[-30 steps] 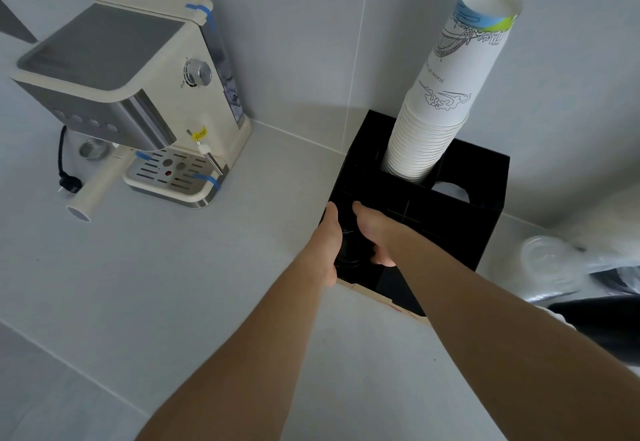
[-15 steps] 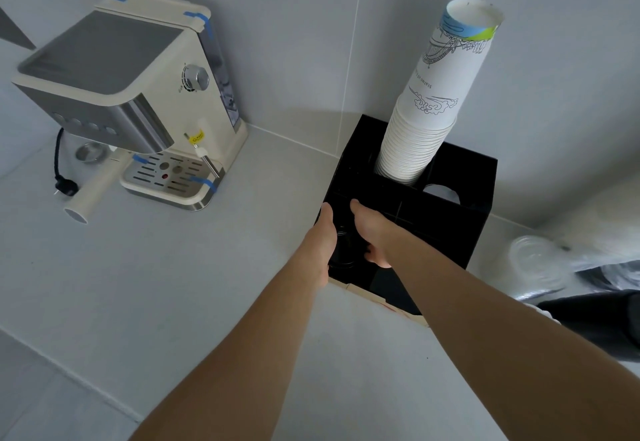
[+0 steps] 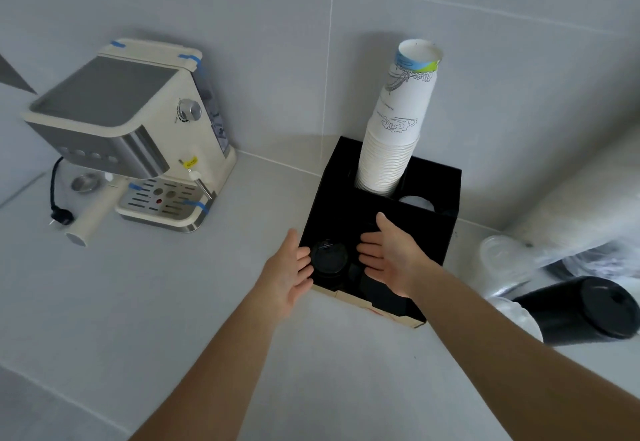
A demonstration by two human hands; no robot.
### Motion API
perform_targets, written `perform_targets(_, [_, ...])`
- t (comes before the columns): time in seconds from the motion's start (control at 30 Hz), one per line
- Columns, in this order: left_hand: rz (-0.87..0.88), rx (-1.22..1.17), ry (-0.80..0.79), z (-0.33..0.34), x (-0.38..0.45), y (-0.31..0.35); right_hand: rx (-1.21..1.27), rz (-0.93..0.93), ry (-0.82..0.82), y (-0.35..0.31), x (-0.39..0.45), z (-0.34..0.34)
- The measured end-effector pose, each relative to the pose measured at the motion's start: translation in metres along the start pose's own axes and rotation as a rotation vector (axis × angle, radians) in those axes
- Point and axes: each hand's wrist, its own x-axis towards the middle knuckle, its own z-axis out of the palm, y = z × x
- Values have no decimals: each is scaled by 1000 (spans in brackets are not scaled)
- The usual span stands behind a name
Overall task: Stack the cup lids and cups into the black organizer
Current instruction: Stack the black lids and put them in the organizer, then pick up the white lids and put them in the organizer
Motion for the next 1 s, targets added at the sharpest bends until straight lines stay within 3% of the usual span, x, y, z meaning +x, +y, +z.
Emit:
perform_targets(0.43, [78, -231, -213, 10, -78, -27, 315, -259, 8, 35, -98, -66])
perform_targets(0.67, [82, -164, -204, 31, -95, -39, 405, -348, 186, 66, -143, -127])
perform_targets(1.0, [25, -18, -229, 70, -86, -67, 566, -316, 352, 109, -158, -199])
